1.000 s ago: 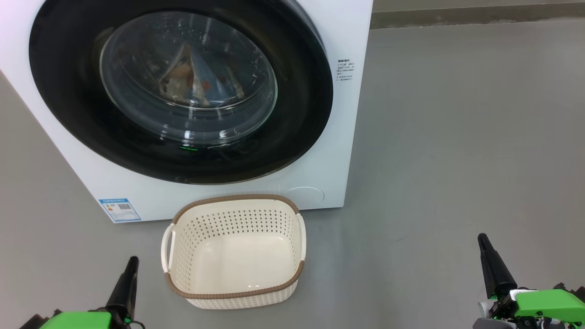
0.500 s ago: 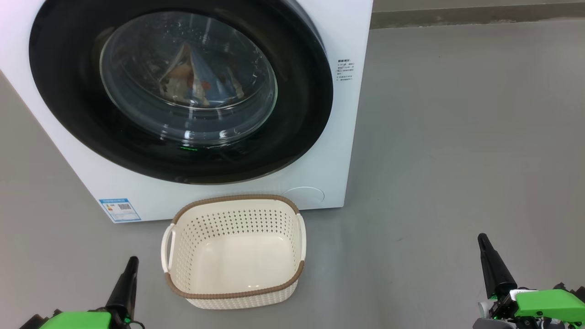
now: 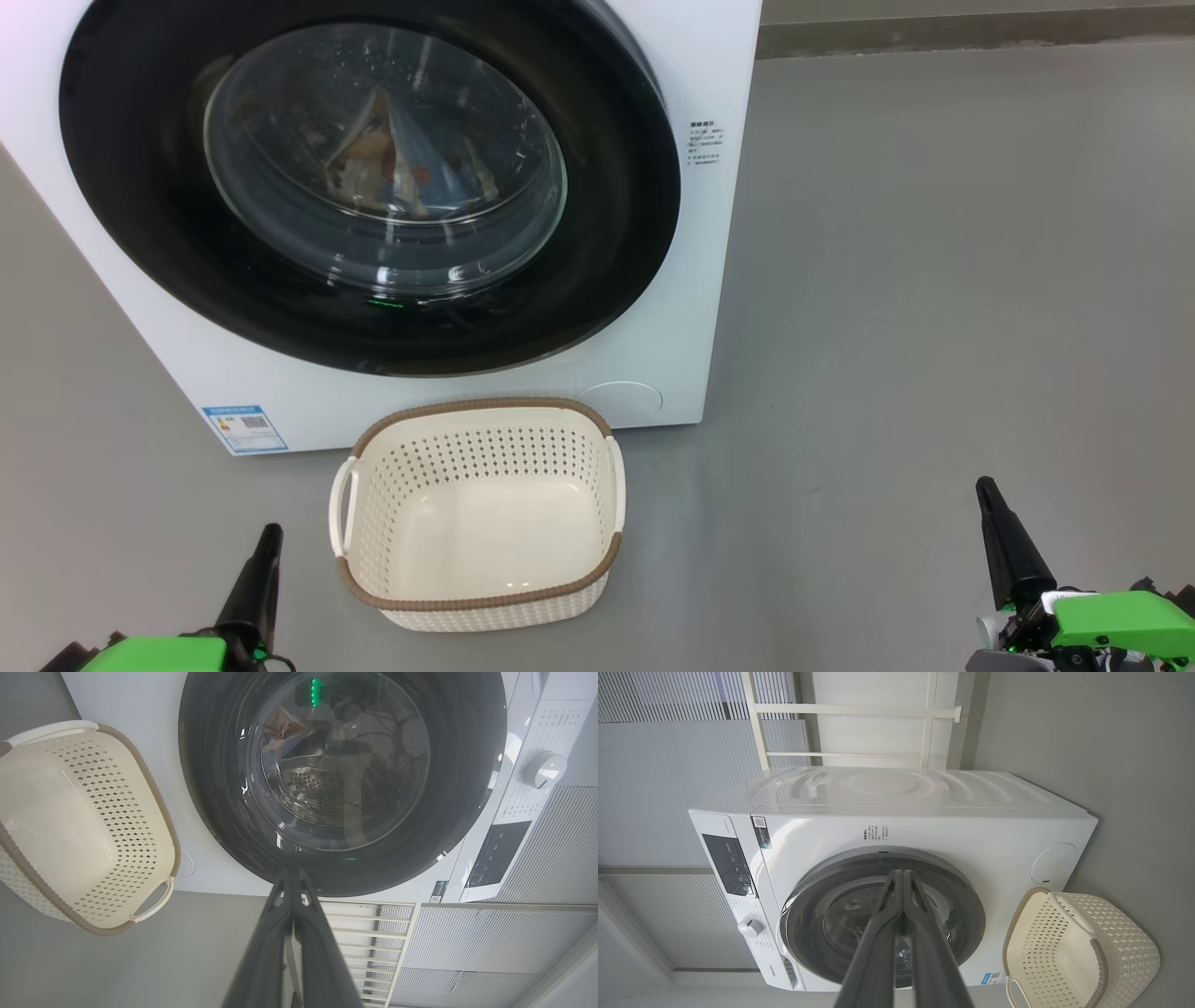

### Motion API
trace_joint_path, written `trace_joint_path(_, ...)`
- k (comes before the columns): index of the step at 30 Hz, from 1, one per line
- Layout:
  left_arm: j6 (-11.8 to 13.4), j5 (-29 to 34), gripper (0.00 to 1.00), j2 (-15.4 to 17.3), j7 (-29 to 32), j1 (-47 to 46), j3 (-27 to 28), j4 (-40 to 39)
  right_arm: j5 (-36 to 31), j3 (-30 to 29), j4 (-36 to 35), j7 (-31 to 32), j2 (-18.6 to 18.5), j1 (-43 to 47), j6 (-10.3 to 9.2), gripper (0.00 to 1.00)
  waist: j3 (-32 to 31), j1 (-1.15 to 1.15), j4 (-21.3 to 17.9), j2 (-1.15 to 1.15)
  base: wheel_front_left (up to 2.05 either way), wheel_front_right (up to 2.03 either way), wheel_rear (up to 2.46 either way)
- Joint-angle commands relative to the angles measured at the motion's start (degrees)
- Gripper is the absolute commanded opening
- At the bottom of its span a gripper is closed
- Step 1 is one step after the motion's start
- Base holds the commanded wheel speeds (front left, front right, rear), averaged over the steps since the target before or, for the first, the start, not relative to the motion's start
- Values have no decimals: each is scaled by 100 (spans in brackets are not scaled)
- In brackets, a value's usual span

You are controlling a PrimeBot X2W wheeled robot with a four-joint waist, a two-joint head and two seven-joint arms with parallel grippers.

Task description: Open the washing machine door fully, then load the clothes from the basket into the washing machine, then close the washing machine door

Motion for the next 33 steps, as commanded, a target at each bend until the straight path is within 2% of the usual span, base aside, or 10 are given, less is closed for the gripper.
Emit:
trace_joint_path(1, -17, -20, 0, 91, 30, -241, 201, -114, 23, 129, -144, 44, -22, -230, 10, 0, 0, 0, 0, 0, 0, 0, 0)
trace_joint_path(33, -17, -13, 0, 86, 37, -241, 210, -114, 24, 130, -144, 44, -22, -230, 10, 0, 0, 0, 0, 0, 0, 0, 0)
